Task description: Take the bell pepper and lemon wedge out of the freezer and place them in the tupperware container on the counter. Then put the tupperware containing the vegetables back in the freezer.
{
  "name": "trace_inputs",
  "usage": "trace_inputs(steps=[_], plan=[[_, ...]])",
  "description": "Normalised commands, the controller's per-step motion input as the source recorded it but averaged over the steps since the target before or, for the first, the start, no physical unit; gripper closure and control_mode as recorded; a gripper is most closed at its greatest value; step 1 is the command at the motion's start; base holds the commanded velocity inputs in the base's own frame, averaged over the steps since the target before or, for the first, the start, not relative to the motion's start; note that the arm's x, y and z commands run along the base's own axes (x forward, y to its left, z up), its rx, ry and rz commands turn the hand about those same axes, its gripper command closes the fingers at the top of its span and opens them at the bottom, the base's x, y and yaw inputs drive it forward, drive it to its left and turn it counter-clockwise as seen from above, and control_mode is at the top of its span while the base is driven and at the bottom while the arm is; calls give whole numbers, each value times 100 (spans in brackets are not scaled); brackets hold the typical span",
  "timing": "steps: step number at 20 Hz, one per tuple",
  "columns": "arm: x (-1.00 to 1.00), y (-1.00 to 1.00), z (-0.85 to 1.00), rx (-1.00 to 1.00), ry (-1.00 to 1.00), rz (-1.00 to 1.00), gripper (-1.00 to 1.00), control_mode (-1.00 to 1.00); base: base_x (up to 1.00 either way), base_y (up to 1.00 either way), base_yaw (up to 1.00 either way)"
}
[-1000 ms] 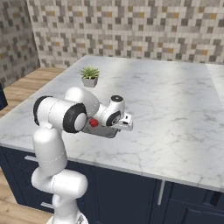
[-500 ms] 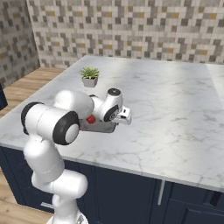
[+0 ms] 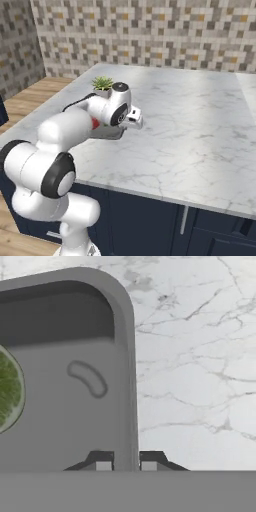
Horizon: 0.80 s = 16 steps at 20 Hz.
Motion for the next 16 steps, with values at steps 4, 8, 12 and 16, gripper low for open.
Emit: trace_inputs(steps=[4,8,12,16], plan=[[-62,25,100,8,4,0,100,-100,0,0,0],[-93,17,97,8,5,0,100,-100,0,0,0],[-98,7,70,3,0,0,100,-100,0,0,0],[-84,1,37,0,1,0,100,-100,0,0,0]])
